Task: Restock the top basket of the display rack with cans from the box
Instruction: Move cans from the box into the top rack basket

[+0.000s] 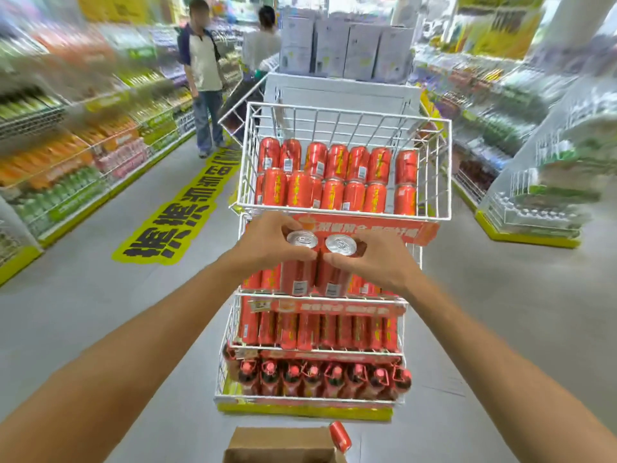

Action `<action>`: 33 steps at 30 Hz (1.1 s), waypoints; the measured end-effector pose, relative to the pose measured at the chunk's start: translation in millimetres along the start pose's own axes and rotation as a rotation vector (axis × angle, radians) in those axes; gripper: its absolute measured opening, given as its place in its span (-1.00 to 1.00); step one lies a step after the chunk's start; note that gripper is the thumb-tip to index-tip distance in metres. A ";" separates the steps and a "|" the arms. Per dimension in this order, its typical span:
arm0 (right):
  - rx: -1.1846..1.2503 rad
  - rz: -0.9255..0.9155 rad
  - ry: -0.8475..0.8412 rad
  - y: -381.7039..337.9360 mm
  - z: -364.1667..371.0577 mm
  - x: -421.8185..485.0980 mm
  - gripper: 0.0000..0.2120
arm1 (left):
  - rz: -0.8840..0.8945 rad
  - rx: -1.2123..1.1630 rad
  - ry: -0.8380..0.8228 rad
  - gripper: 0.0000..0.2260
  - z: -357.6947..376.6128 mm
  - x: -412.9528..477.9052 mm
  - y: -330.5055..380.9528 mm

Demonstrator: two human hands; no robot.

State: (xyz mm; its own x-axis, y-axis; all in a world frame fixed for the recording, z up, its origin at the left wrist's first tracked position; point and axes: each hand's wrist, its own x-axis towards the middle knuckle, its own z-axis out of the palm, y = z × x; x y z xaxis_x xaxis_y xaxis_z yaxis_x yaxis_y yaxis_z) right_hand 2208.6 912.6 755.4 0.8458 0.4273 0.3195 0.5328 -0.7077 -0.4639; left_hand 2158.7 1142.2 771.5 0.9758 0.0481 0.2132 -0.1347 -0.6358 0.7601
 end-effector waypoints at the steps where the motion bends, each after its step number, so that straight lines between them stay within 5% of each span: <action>1: 0.001 -0.022 0.004 3.3 -8.8 15.1 -0.35 | 0.005 0.010 0.016 -0.73 -4.6 14.2 7.5; 11: 0.017 -0.068 0.023 65.7 -67.0 172.3 -0.29 | 0.004 -0.041 0.132 -0.49 -9.7 185.8 44.3; 19: -0.008 0.015 -0.079 117.2 -31.4 253.2 -0.29 | -0.155 -0.026 0.106 -0.38 25.0 262.5 -3.9; 27: 0.017 0.063 -0.170 151.5 8.6 277.8 -0.26 | -0.271 0.178 0.142 -0.52 48.5 285.7 -32.8; 33: -0.018 0.092 -0.176 162.6 19.1 288.5 -0.26 | -0.247 0.417 0.098 -0.39 54.6 302.0 -28.4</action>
State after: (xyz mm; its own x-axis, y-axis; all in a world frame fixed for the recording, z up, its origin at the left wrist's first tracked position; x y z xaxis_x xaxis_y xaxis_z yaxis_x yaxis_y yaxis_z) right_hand 2539.8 931.5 756.4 0.8833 0.4514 0.1263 0.4542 -0.7576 -0.4688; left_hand 2466.7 1132.8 780.8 0.9466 0.2953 0.1297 0.1981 -0.8496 0.4888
